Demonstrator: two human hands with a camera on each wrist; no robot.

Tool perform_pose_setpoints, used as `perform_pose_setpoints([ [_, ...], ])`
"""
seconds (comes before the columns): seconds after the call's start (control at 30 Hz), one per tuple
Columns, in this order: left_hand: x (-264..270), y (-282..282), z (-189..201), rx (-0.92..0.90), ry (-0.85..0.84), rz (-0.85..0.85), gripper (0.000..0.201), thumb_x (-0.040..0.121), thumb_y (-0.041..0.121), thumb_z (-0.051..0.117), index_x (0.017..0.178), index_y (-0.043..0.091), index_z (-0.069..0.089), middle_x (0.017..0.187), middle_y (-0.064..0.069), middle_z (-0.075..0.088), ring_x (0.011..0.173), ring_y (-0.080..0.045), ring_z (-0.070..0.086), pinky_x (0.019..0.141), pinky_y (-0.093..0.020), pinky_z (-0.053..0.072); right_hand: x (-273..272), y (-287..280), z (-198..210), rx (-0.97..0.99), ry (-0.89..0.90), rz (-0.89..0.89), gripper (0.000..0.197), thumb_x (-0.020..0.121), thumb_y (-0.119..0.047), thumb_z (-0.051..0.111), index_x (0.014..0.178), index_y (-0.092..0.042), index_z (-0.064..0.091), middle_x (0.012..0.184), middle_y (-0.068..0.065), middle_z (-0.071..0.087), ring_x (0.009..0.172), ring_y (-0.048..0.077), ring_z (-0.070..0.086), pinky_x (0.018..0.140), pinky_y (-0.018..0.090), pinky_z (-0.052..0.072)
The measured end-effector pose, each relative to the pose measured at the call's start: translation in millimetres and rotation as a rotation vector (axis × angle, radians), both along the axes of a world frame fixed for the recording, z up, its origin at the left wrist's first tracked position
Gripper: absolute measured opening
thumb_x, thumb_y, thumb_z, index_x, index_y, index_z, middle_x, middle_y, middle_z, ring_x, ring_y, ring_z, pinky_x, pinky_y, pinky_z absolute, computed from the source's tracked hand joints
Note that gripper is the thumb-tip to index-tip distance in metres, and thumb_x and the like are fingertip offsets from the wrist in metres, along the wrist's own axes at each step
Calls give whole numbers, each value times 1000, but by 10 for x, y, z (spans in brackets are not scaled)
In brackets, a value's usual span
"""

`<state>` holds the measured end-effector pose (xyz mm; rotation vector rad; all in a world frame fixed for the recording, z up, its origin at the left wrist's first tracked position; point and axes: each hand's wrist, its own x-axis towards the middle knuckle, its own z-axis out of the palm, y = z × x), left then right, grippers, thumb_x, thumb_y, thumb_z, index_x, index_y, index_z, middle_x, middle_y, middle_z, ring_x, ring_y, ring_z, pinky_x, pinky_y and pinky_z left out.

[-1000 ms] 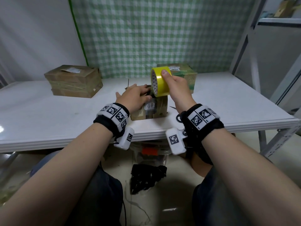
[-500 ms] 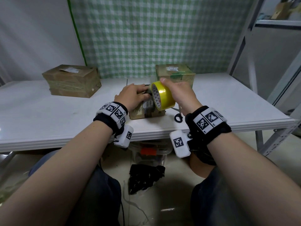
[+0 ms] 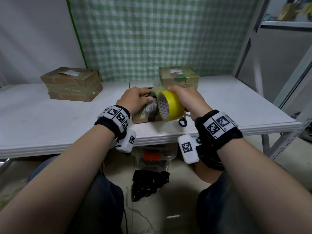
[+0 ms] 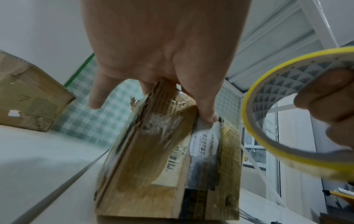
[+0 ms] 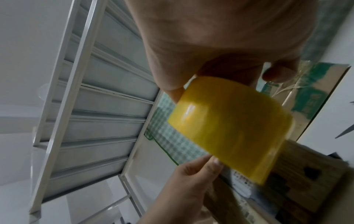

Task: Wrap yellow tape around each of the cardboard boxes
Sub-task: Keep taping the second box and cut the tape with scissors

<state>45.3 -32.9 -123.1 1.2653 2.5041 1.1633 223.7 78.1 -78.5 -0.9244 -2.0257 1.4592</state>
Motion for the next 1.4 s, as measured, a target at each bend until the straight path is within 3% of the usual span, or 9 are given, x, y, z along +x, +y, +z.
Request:
perform_pose_setpoints([
  [0.27, -133, 36, 9, 27, -43, -17, 42, 92, 37, 73, 133, 30, 67, 146, 8, 56, 129, -15, 54, 103, -26, 39, -26, 33, -171, 57, -218, 61, 36, 93, -50, 54, 97, -15, 57, 88, 2, 57, 77, 18, 58, 72, 33, 45],
  [0.4, -200, 38, -51, 71, -92, 95, 52, 82, 51, 79, 121, 25, 57, 129, 2, 56, 114, -18, 56, 89, -30, 45, -83, 52, -197, 62, -201, 61, 33, 96, -47, 52, 98, -15, 58, 83, 1, 54, 75, 18, 55, 73, 34, 41],
  [0.6, -187, -6, -110, 126, -175, 140, 52, 76, 55, 83, 112, 29, 56, 132, 1, 48, 117, -18, 55, 99, -39, 51, -88, 55, -228, 34, -180, 91, 28, 98, -39, 52, 83, -15, 53, 80, 3, 53, 69, 20, 53, 65, 31, 38],
  [0.83, -102, -81, 67, 278, -444, 277, 50, 76, 63, 77, 95, 18, 71, 91, -4, 76, 81, -23, 74, 60, -49, 63, -122, 50, -232, -42, 394, 52, 47, 89, -40, 68, 79, 6, 69, 78, 2, 59, 79, 17, 55, 80, 35, 41],
  [0.93, -92, -103, 91, 222, -524, 253, 61, 81, 66, 71, 101, 9, 72, 93, -14, 77, 78, -32, 75, 58, -44, 63, -154, 72, -252, -67, 484, 90, 24, 84, -31, 68, 65, -17, 73, 68, -10, 64, 73, 13, 58, 75, 32, 46],
  [1.07, -100, -109, 85, 229, -531, 256, 64, 86, 61, 69, 106, 1, 70, 99, -18, 74, 85, -37, 74, 57, -43, 63, -141, 55, -322, -45, 463, 139, 18, 95, -8, 56, 81, -11, 68, 67, -4, 70, 62, 10, 65, 59, 24, 52],
  [1.17, -129, -96, 63, 314, -517, 318, 51, 87, 46, 76, 119, 12, 56, 116, -9, 64, 92, -26, 68, 50, -35, 58, -190, 64, -380, -80, 435, 119, 12, 96, -17, 61, 90, -13, 72, 81, 0, 76, 74, 9, 69, 66, 25, 56],
  [1.27, -136, -77, 32, 338, -463, 352, 37, 90, 28, 75, 112, 16, 48, 109, 0, 56, 95, -17, 62, 65, -43, 62, -263, 58, -415, -63, 410, 126, 24, 95, -30, 66, 105, -9, 73, 106, 17, 75, 94, 27, 70, 80, 42, 57],
  [1.4, -79, -34, 8, 331, -480, 273, 27, 94, 13, 67, 117, 15, 53, 111, -1, 61, 87, -17, 66, 75, -48, 63, -312, 26, -341, 37, 422, 76, 41, 94, -38, 66, 102, 1, 68, 90, 9, 69, 84, 21, 62, 80, 45, 54],
])
